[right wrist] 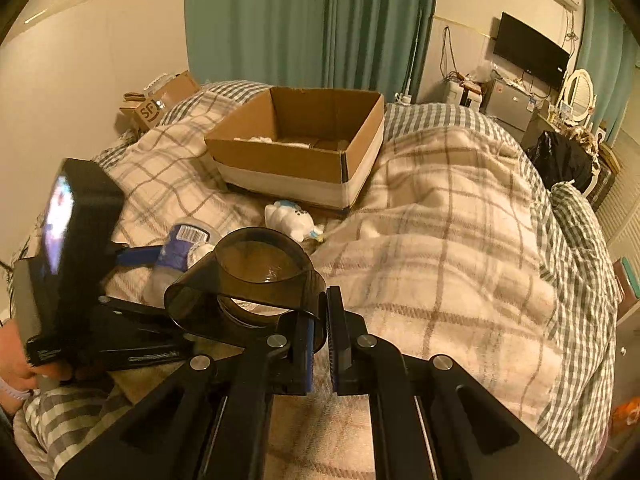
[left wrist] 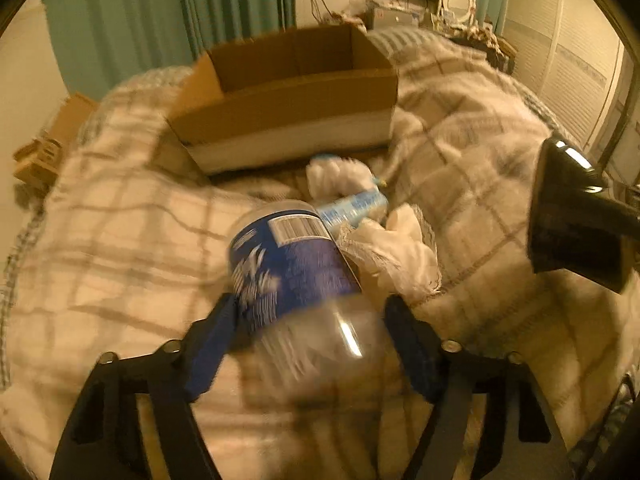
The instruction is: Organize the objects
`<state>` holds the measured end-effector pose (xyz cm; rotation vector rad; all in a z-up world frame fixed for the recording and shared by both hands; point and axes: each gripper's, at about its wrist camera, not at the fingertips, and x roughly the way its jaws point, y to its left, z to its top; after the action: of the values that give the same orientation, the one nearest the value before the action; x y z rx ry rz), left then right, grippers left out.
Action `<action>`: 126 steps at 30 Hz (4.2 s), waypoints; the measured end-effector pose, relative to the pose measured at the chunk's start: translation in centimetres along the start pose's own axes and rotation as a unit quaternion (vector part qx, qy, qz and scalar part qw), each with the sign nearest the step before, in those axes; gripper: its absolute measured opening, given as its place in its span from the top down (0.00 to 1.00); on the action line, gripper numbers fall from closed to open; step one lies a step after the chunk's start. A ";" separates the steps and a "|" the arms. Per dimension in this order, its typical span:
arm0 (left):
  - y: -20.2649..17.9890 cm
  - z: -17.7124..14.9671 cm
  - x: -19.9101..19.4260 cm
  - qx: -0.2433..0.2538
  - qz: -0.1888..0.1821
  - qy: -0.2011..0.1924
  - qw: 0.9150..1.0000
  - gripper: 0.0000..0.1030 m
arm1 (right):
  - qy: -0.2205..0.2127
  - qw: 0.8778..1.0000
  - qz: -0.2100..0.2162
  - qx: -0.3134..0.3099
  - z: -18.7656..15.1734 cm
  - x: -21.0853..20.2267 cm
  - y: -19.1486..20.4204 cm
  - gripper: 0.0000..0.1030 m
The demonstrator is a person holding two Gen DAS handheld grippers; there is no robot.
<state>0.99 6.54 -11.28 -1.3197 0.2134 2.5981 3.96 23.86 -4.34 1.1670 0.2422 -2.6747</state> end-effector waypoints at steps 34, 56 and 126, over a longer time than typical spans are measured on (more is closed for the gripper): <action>7.6 20.7 0.8 -0.056 -0.006 -0.146 0.988 0.33 | -0.077 0.996 -0.037 -0.026 21.1 7.5 -1.7 0.95; 8.8 18.3 -0.3 -0.048 0.054 -0.147 0.987 0.13 | -0.069 0.995 0.023 0.073 18.6 8.5 -5.6 0.29; 3.4 4.6 1.3 -0.034 0.017 -0.100 0.994 0.07 | -0.004 1.000 0.025 0.004 6.2 5.7 -0.1 0.82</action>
<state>-4.16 4.44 -9.52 -1.0728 0.1160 2.7654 -4.21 21.73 -4.35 1.1488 0.1996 -2.6398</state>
